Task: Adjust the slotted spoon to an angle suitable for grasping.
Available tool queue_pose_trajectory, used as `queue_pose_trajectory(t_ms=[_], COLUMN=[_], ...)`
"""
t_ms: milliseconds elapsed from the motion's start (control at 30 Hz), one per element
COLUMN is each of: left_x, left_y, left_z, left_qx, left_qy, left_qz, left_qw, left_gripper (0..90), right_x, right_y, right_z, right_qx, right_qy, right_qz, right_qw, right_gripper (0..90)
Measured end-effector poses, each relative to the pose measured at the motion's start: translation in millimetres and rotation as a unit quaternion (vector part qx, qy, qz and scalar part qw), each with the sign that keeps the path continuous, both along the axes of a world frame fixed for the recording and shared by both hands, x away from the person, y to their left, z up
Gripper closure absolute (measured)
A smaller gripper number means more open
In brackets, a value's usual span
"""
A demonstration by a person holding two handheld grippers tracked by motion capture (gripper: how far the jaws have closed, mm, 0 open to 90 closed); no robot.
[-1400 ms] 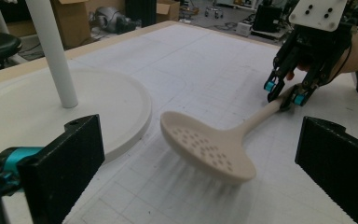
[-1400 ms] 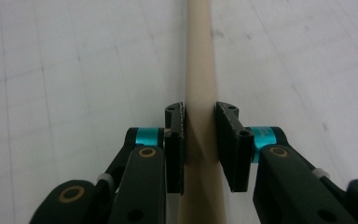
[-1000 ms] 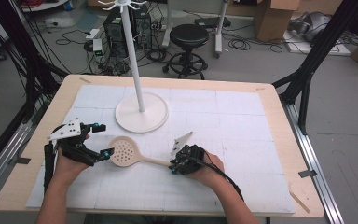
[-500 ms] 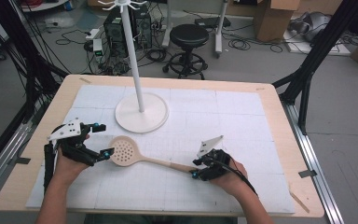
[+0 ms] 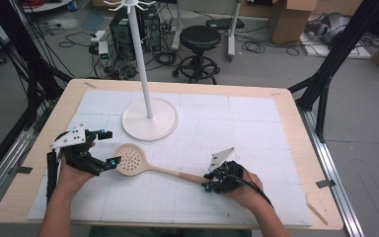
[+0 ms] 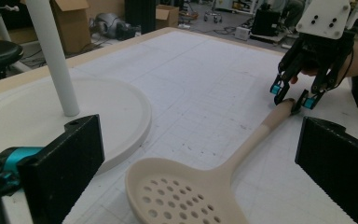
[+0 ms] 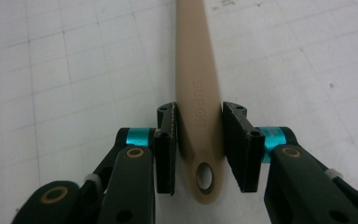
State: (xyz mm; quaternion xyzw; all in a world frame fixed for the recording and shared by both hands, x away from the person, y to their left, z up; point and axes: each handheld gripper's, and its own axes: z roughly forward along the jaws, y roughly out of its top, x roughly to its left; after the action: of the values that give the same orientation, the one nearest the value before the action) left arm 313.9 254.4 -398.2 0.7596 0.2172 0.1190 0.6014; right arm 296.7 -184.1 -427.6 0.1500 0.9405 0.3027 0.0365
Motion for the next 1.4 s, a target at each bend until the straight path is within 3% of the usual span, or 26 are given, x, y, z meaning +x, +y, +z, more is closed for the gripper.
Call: queue_pose_trajectory(t_ms=[200,533,633,700,1000,1233,1400], left_x=[-1.3,-2.5,-2.6,-2.6,-3.2,-2.8,-2.9], left_y=[-0.8,-1.4,-1.3,-1.1,0.0,-0.1,-0.8], left_z=[3.2,5.6,5.8,6.0,6.8,6.9,6.5], left_qx=[0.000,-0.002,-0.002,-0.001,-0.002,-0.002,-0.001], left_qy=[-0.005,-0.008,-0.009,-0.010,-0.011,-0.012,-0.010], left_qz=[-0.002,-0.005,-0.004,-0.003,-0.002,-0.005,-0.003], left_qw=[1.0000,1.0000,1.0000,0.9999,0.9999,0.9999,0.9999], left_gripper=[1.7,1.7,1.7,1.7,1.7,1.7,1.7], right_x=[7.1,14.1,15.2,14.8,21.2,30.0,36.8], right_y=[26.1,57.3,56.8,55.6,43.4,34.4,32.0], right_z=[0.5,0.6,0.0,0.5,2.4,2.5,-0.1], right_qx=[-0.004,-0.005,0.000,-0.005,-0.010,-0.007,0.002], right_qy=[-0.006,-0.010,-0.001,-0.011,-0.025,-0.036,-0.040], right_qz=[0.032,0.059,0.051,0.040,0.002,-0.055,-0.078], right_qw=[0.9995,0.9982,0.9987,0.9991,0.9996,0.9979,0.9961], right_gripper=[67.1,67.0,65.1,60.6,59.5,58.9,58.6])
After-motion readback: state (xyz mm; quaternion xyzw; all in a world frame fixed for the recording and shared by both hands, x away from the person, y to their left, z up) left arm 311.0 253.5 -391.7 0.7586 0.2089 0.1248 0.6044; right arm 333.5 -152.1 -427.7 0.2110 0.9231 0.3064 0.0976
